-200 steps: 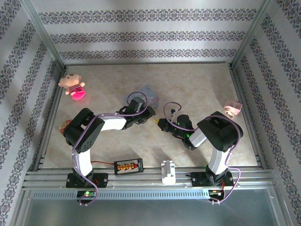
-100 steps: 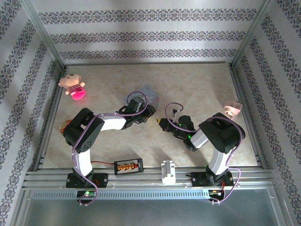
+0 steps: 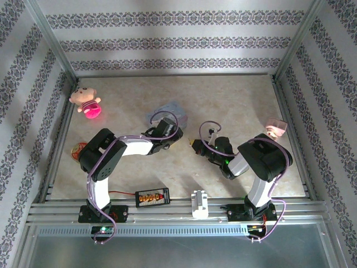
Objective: Unlock a padlock with a key
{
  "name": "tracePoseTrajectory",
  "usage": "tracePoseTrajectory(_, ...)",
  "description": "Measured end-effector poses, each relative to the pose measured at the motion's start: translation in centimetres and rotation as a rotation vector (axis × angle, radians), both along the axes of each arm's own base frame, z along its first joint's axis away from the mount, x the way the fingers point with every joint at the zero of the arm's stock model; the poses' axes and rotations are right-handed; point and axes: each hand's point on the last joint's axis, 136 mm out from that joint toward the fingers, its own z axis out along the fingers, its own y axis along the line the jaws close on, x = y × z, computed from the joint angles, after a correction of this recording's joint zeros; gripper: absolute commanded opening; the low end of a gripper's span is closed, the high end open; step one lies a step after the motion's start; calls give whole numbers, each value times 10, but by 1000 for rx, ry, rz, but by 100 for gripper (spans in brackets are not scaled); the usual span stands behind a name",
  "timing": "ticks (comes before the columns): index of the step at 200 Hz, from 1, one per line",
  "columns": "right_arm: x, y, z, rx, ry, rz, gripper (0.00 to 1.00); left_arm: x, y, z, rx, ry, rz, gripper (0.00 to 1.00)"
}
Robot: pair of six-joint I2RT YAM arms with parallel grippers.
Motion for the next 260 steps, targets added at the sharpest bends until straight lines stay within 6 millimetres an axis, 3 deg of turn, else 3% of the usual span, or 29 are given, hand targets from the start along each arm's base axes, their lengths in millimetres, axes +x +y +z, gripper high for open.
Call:
tracePoseTrajectory(29, -2, -2, 2, 2, -3, -3, 0, 3, 3, -3, 83, -70, -1, 42)
tracePoseTrajectory(104, -5, -4, -1, -4, 6, -3, 0, 12, 1, -6, 105, -183, -13, 28)
tracePoseTrajectory(149, -5, -4, 0, -2, 4, -2, 0, 16, -3, -5, 86, -227, -18, 8)
tracePoseTrajectory(208, -8, 0, 2, 8, 4, 22, 0, 3, -10, -3, 33, -205, -86, 3)
tracePoseTrajectory(260, -10, 6, 0, 27, 11, 58, 0, -13, -19, 1, -94, -157, -189, 7)
